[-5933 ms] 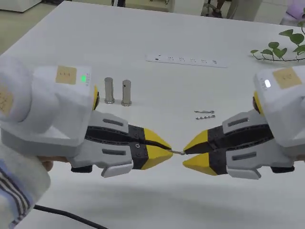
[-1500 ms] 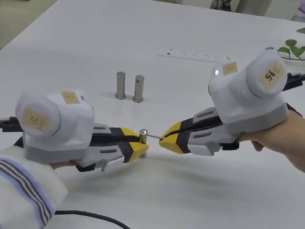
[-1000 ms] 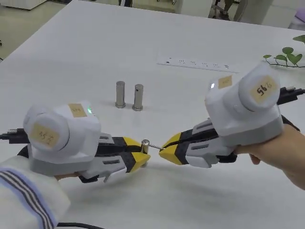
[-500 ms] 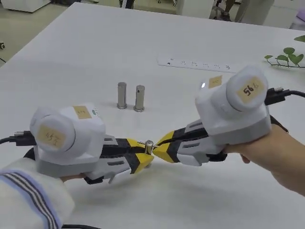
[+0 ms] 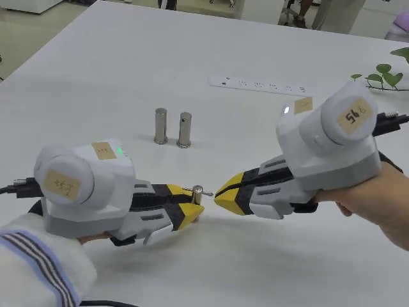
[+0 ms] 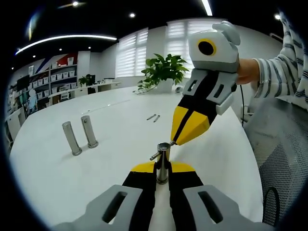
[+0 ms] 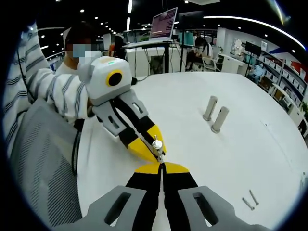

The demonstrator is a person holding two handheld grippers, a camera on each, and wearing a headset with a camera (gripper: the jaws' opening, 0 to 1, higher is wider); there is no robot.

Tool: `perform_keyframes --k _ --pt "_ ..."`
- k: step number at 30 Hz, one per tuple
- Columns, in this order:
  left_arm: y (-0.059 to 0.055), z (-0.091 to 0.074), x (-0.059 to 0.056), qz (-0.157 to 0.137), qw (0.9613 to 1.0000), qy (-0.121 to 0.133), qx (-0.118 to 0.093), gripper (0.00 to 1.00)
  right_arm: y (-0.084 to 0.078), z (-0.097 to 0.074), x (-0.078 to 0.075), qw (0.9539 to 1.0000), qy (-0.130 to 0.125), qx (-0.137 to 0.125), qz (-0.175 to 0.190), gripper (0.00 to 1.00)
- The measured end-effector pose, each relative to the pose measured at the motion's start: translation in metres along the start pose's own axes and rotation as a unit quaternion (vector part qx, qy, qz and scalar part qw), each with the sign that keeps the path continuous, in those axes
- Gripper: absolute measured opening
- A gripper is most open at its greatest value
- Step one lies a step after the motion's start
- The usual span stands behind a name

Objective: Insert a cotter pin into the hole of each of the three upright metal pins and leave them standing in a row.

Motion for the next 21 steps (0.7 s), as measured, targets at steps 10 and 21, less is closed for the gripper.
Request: perform_keyframes --k 10,21 --pt "0.0 0.0006 -0.0003 -0.001 1.0 0.001 -0.001 0.07 0.0055 0.0054 0.0016 0.9999 0.003 -0.009 0.004 0.03" --pt "0.0 0.0018 -0.0008 0.006 1.0 0.004 0.001 0.07 0.0036 0.0042 0.0033 1.0 -0.003 -0.009 -0.001 0.06"
Point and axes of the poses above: the centre of the closed fingertips' face, and the gripper's own axes: z roughly forward along the fingers, x roughly to its left, y roughly out of its top, the point moved 9 cm from there along -z, roughly backward along the fingers, and after that the axes turned 7 degrees about y, right-handed, at the moved point
